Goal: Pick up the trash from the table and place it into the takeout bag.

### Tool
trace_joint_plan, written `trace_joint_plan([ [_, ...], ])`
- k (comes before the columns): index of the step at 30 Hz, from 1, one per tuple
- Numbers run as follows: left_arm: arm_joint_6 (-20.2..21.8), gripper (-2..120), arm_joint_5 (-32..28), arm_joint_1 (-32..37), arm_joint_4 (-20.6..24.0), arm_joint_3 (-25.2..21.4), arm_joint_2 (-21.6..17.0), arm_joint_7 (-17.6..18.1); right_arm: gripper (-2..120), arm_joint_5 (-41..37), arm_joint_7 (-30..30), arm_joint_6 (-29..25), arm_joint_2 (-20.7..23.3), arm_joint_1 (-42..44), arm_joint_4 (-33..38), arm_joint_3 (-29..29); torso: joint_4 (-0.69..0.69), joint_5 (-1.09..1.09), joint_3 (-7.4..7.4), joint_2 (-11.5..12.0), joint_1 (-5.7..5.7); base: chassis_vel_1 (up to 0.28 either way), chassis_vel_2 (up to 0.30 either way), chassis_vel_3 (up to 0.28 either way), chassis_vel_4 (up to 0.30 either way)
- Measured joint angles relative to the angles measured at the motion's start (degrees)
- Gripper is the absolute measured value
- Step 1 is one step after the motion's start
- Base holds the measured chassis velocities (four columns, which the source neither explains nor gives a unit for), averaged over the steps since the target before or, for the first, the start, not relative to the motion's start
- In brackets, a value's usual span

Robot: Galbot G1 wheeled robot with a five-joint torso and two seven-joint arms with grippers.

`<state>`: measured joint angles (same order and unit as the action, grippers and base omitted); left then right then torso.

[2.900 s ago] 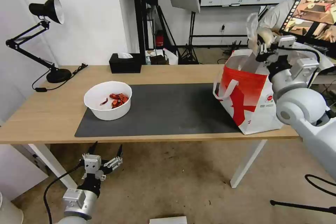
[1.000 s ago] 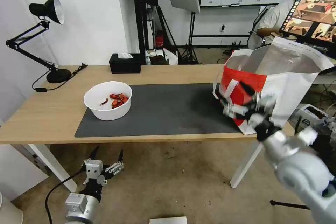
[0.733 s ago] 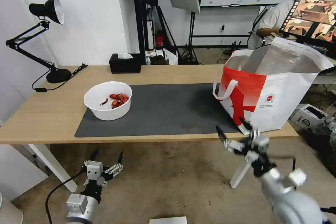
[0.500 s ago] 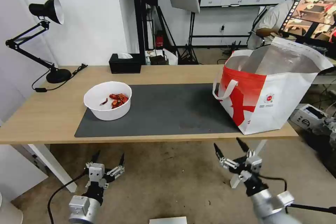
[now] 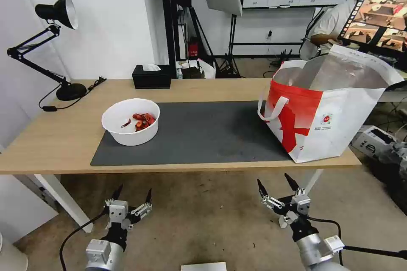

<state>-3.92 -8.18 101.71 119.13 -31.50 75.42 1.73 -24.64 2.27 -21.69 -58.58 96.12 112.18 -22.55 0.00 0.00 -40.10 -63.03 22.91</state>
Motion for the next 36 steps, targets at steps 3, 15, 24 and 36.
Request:
trace_joint_plan([
  [3,0.0,100,0.1,0.0,0.0,0.0,0.0,0.0,100,0.5,0.0,0.0,-0.1,-0.1,0.0,0.0,0.00,0.00,0.00,0.0,0.00,0.000,0.000,0.000,0.000],
  [15,-0.3,100,0.0,0.3,0.1,-0.4,0.2,-0.1,100,1.0,-0.5,0.1,-0.3,-0.2,-0.1,0.2,0.00,0.00,0.00,0.0,0.00,0.000,0.000,0.000,0.000],
  [24,-0.4,100,0.1,0.4,0.2,-0.4,0.1,-0.1,100,1.0,-0.5,0.1,-0.3,-0.1,0.0,0.1,0.00,0.00,0.00,0.0,0.00,0.000,0.000,0.000,0.000],
  [36,-0.1,100,0.1,0.2,0.8,-0.4,-0.1,-0.1,100,1.0,-0.5,0.1,-0.3,-0.1,0.0,0.0,0.00,0.00,0.00,0.0,0.00,0.000,0.000,0.000,0.000],
])
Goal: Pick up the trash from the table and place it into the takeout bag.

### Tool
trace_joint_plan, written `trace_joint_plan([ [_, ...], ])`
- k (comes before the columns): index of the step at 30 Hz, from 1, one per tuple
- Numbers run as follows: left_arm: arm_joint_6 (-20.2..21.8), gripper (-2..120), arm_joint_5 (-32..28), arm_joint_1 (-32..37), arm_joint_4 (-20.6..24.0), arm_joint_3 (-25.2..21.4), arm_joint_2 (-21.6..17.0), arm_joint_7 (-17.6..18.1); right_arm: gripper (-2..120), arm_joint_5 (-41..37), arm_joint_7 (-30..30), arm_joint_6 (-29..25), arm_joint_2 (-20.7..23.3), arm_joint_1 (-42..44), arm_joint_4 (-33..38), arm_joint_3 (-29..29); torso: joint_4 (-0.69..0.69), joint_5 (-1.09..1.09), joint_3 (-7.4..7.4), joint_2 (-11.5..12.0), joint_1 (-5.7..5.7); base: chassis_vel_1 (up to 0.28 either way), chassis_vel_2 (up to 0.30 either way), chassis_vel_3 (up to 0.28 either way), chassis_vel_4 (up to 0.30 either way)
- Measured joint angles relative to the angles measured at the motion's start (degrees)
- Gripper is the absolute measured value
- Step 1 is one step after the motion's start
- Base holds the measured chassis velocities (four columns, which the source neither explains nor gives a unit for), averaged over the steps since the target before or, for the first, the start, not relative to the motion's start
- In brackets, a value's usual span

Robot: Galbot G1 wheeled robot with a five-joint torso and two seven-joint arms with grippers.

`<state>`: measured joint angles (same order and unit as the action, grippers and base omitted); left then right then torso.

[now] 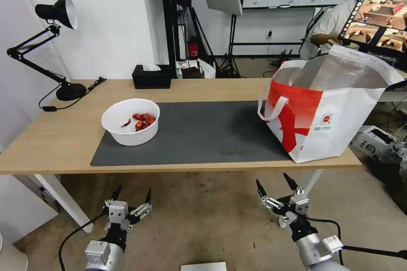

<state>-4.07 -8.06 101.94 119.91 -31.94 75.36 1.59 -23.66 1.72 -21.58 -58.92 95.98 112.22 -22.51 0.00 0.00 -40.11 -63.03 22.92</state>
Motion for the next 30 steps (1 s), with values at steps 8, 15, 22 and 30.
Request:
trace_joint_plan([
  [8,1.1,100,-1.2,-1.1,1.2,-0.7,-1.5,0.0,100,0.0,0.0,0.0,0.0,0.0,0.0,0.0,-0.01,0.00,0.00,0.0,0.00,0.000,0.000,0.000,0.000],
  [15,7.7,100,-10.4,-7.0,4.0,-3.2,-6.2,1.2,100,0.0,0.0,0.0,0.0,0.0,0.1,0.0,0.00,0.00,0.00,0.0,0.00,0.000,0.000,0.000,0.000],
  [22,15.1,100,-20.7,-15.2,4.0,-8.1,-16.7,4.9,100,-0.1,0.0,0.0,0.0,0.0,0.1,0.0,0.01,-0.02,-0.01,0.0,0.01,0.000,0.000,0.000,0.000],
  [30,20.2,100,-35.2,-27.2,-2.5,-7.5,-29.6,8.0,100,-0.1,0.0,0.0,0.0,0.0,0.1,0.0,0.00,-0.02,-0.01,0.0,0.01,0.000,0.000,0.000,0.000],
])
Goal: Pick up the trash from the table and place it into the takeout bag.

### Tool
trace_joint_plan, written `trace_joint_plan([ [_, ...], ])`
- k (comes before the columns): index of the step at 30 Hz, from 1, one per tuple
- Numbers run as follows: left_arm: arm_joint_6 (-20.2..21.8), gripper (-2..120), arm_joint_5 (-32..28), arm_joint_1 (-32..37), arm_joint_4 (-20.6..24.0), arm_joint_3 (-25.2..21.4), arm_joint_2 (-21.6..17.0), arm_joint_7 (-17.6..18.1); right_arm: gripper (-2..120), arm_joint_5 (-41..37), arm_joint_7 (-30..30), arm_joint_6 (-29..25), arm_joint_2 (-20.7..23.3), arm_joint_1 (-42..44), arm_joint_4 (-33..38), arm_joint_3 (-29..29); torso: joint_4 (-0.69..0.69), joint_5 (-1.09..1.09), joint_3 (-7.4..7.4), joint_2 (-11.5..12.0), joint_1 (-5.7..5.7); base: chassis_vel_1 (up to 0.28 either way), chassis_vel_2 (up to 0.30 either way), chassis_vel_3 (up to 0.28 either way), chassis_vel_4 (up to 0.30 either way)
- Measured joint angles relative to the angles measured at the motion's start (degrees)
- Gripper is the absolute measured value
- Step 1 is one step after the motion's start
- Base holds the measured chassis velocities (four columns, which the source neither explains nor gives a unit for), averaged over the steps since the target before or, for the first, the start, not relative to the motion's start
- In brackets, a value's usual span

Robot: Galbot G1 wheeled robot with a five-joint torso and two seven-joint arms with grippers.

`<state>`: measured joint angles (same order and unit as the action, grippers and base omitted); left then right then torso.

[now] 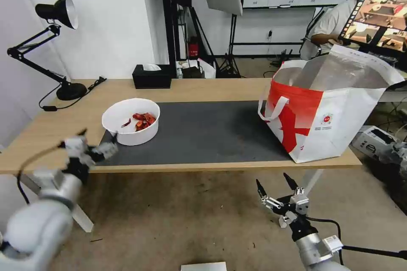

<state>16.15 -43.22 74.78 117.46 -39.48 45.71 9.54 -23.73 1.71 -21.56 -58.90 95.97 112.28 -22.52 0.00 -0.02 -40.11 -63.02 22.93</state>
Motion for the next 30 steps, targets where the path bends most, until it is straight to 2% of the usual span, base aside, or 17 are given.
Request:
trace_joint_plan([
  [2,2.0,100,-5.0,-5.7,-2.7,3.7,-3.1,1.4,100,0.0,0.0,0.0,0.0,0.0,0.0,0.0,0.00,0.02,0.00,0.0,0.00,0.000,0.000,0.000,0.000],
  [3,2.0,100,-5.0,-5.7,-2.7,3.7,-3.1,1.4,100,0.0,0.0,0.0,0.0,0.0,0.0,0.0,0.00,0.02,0.00,0.0,0.00,0.000,0.000,0.000,0.000],
  [6,8.5,100,-14.7,-13.2,-5.6,8.5,-5.6,5.2,100,0.0,0.0,0.0,0.0,0.0,0.0,0.0,0.01,0.01,0.00,0.0,0.00,0.000,0.000,0.000,0.000],
  [7,8.5,100,-14.7,-13.2,-5.6,8.5,-5.6,5.2,100,0.0,0.0,0.0,0.0,0.0,0.0,0.0,0.01,0.01,0.00,0.0,0.00,0.000,0.000,0.000,0.000],
  [11,20.4,100,-27.2,-18.7,-8.9,9.2,-8.6,9.4,100,0.0,0.0,0.0,0.0,0.0,0.0,0.0,-0.02,0.01,0.00,0.0,0.00,0.000,0.000,0.000,0.000],
  [12,20.4,100,-27.2,-18.7,-8.9,9.2,-8.6,9.4,100,0.0,0.0,0.0,0.0,0.0,0.0,0.0,-0.02,0.01,0.00,0.0,0.00,0.000,0.000,0.000,0.000],
  [14,25.3,100,-31.6,-23.0,-12.2,10.7,-10.2,10.1,100,0.0,0.0,0.0,0.0,0.0,0.0,0.0,-0.02,0.02,0.00,0.0,-0.01,0.000,0.000,0.000,0.000],
  [18,26.6,100,-35.2,-26.6,-15.2,12.5,-11.2,10.3,100,0.0,0.0,0.0,0.0,0.0,0.0,0.0,0.00,0.01,0.00,0.0,0.00,0.000,0.000,0.000,0.000],
  [21,26.8,100,-40.1,-32.1,-20.0,17.1,-11.5,11.2,100,0.0,0.0,0.0,0.0,0.0,0.0,0.0,0.00,0.01,0.01,0.0,-0.01,0.000,0.000,0.000,0.000],
  [22,26.8,100,-40.1,-32.1,-20.0,17.1,-11.5,11.2,100,0.0,0.0,0.0,0.0,0.0,0.0,0.0,0.00,0.01,0.01,0.0,-0.01,0.000,0.000,0.000,0.000],
  [25,26.6,100,-40.6,-35.3,-23.7,21.5,-11.1,11.4,100,0.0,0.0,0.0,0.0,0.0,0.0,0.0,0.00,0.01,0.00,0.0,0.00,0.000,0.000,0.000,0.000],
  [30,26.5,100,-40.5,-37.1,-25.7,24.4,-10.4,11.1,100,0.0,0.0,0.0,0.0,0.0,0.0,0.0,0.00,0.02,0.00,0.0,0.00,0.000,0.000,0.000,0.000],
])
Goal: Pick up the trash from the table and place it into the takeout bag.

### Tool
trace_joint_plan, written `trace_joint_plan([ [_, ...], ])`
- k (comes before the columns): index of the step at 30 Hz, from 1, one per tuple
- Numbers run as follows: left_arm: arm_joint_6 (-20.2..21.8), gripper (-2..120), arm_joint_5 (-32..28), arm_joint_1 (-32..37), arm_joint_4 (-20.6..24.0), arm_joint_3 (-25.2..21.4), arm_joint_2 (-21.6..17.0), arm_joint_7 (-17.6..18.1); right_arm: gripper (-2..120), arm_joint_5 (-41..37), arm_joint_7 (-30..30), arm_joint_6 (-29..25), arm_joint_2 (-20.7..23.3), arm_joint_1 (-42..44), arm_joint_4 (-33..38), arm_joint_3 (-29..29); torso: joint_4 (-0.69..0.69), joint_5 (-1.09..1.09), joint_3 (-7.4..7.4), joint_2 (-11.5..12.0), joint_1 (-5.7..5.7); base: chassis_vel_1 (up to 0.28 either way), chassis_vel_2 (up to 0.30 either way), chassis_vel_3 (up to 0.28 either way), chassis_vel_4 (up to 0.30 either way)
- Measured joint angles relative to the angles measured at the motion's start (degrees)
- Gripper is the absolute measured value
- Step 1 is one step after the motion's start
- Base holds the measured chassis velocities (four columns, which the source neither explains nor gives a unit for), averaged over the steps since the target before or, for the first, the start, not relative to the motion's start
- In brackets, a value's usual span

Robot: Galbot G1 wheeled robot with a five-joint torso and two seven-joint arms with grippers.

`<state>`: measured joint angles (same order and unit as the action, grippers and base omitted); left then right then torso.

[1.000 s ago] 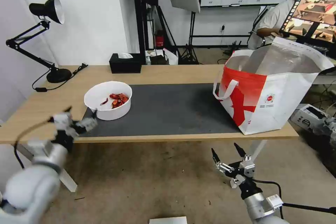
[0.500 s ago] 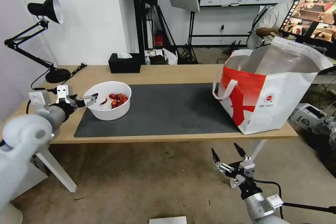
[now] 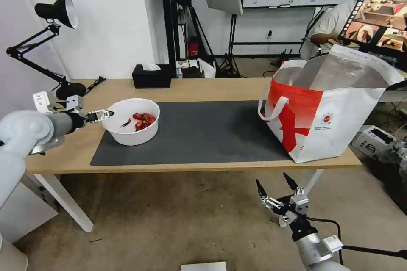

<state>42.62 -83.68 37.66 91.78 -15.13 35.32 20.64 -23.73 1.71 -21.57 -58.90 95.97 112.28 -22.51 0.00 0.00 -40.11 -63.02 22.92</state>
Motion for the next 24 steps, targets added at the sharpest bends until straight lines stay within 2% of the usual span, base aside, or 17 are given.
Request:
trace_joint_plan([
  [8,-0.2,100,1.3,-4.3,-3.5,5.4,2.3,0.3,100,0.0,0.0,0.0,0.0,0.0,0.0,0.0,0.00,0.00,0.00,0.0,0.00,0.000,0.000,0.000,0.000],
  [17,-0.4,100,1.0,-7.7,-6.3,8.4,3.4,0.6,100,0.0,0.0,0.0,0.0,0.0,0.0,0.0,0.00,0.00,0.00,0.0,0.00,0.000,0.000,0.000,0.000],
  [22,-0.4,89,1.0,-8.5,-7.3,9.5,3.6,1.8,100,0.0,0.0,0.0,0.0,0.0,0.0,0.0,0.00,0.00,0.00,0.0,0.00,0.000,0.000,0.000,0.000],
  [24,-0.4,76,0.7,-8.9,-7.9,10.0,3.7,2.4,100,0.0,0.0,0.0,0.0,0.0,0.0,0.0,0.00,0.00,0.00,0.0,0.00,0.000,0.000,0.000,0.000],
])
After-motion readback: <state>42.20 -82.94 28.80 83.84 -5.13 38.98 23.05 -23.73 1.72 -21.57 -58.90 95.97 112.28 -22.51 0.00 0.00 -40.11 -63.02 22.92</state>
